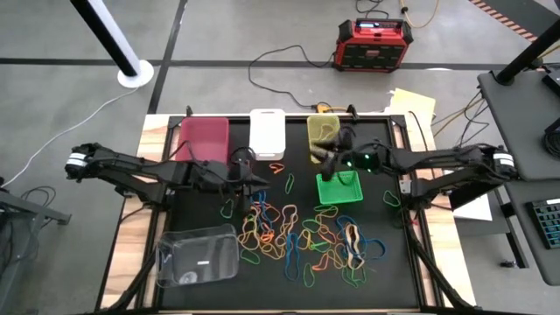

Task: Sort rubber bands into baskets
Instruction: Put the blue rubber band into the transparent bin

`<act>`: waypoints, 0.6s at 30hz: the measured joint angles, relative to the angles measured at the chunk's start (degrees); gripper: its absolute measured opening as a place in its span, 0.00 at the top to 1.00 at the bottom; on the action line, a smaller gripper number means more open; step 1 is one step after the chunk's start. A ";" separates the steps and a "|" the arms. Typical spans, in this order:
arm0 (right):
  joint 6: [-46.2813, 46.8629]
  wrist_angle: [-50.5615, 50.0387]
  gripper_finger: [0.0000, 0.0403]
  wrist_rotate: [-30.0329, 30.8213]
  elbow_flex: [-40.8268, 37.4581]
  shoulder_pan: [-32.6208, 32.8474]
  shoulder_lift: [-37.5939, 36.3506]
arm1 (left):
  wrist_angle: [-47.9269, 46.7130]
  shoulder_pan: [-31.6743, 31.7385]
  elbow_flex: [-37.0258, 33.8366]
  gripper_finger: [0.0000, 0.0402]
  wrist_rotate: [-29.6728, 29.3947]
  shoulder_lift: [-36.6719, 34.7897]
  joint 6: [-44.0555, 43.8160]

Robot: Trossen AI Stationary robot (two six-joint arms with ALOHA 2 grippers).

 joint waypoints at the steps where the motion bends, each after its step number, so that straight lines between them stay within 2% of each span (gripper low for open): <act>1: 0.00 -1.66 0.64 -0.02 0.00 1.72 -1.23 | -0.07 -0.07 0.00 0.88 0.99 0.53 -0.85; 5: 0.25 -7.04 0.67 0.12 0.00 8.83 -5.48 | -2.01 -1.20 0.02 0.88 3.35 2.58 -4.55; 10: 1.08 -8.71 0.69 0.42 0.00 16.53 -8.30 | -8.54 -3.16 0.99 0.88 3.94 4.53 -9.16; 15: 0.61 -8.74 0.70 0.45 0.00 20.49 -8.94 | -16.61 -4.75 5.31 0.88 3.95 9.82 -10.38; 18: 0.43 -9.58 0.69 0.46 0.00 21.40 -8.86 | -20.61 -4.95 8.78 0.88 4.10 14.38 -7.27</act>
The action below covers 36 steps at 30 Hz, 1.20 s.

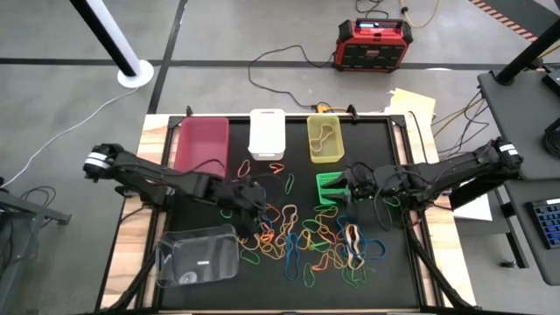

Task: Sort rubber bands into baskets
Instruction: Put the blue rubber band into the transparent bin

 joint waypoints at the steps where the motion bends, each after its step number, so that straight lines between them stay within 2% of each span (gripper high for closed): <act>1: 0.00 -0.75 0.68 0.00 0.00 0.19 0.04 | -1.69 0.02 1.19 0.88 -0.03 1.50 1.26; 10: 1.54 -7.92 0.61 -0.21 0.00 0.37 -0.04 | -14.57 0.11 11.39 0.88 -0.18 13.96 9.54; 13: 0.44 -8.08 0.58 -0.45 0.00 0.37 -0.24 | -15.61 0.20 13.23 0.88 -0.20 16.70 12.71; 24: -0.98 -8.00 0.46 -0.48 0.00 0.59 -0.78 | -18.62 1.65 14.77 0.88 -0.41 23.17 20.39; 30: -0.96 -7.92 0.42 -0.46 0.00 0.59 -0.76 | -18.84 2.10 14.70 0.87 -0.39 25.17 21.00; 36: -0.99 -7.53 0.39 -0.46 0.00 0.59 -0.74 | -18.84 2.03 14.67 0.78 -0.33 25.43 21.46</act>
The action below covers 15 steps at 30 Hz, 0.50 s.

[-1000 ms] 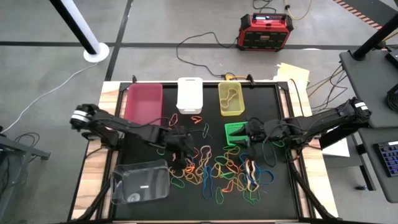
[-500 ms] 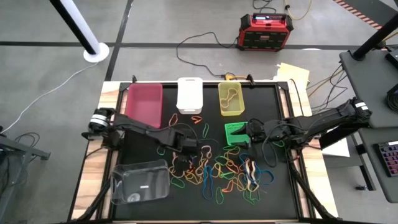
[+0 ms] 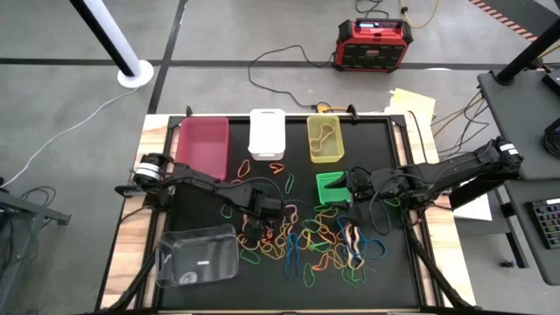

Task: Sort rubber bands into baskets
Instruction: Put the blue rubber band into the transparent bin

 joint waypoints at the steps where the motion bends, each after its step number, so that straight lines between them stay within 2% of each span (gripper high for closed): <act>1: -0.02 0.00 0.38 0.00 0.00 0.00 0.00 | 0.00 0.00 0.00 0.76 0.00 0.00 0.43; 8: -0.10 0.05 0.36 0.02 -0.02 0.00 0.00 | 0.53 0.07 -0.11 0.65 -3.37 1.34 4.49; 15: -0.04 0.07 0.37 0.02 -0.59 0.00 0.02 | 0.66 0.02 -0.02 0.71 -3.32 2.75 6.49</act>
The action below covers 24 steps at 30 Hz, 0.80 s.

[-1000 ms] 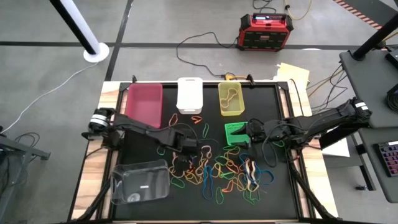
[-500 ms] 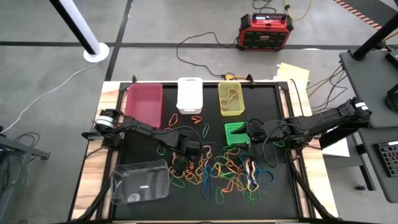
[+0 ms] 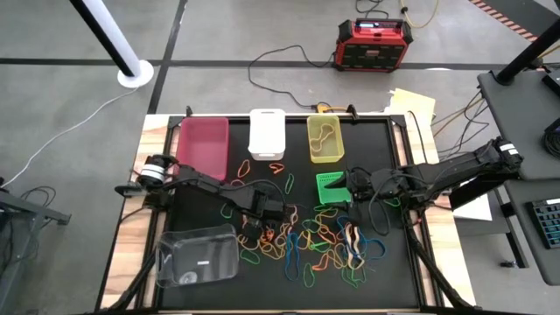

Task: Sort rubber bands into baskets
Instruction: Put the blue rubber band into the transparent bin

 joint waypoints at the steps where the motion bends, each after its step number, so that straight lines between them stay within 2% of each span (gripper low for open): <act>1: 0.03 -0.06 0.36 0.00 -0.08 0.00 0.00 | 0.02 -0.02 0.00 0.73 0.06 0.00 0.06; 9: 0.05 0.18 0.38 0.02 -0.41 0.00 0.02 | 0.13 0.07 0.36 0.98 -0.40 -0.11 -0.13; 13: 0.02 0.19 0.37 0.02 -0.53 0.00 0.02 | -0.27 -0.06 1.12 0.99 -3.30 -0.11 -0.70; 17: 0.01 0.19 0.37 0.02 -0.63 0.00 0.02 | -2.67 -0.40 3.27 1.00 -3.66 -0.87 -0.80; 24: -0.04 0.33 0.37 0.05 -0.91 0.00 0.02 | -3.84 -0.73 6.12 1.00 -3.67 -7.09 -1.20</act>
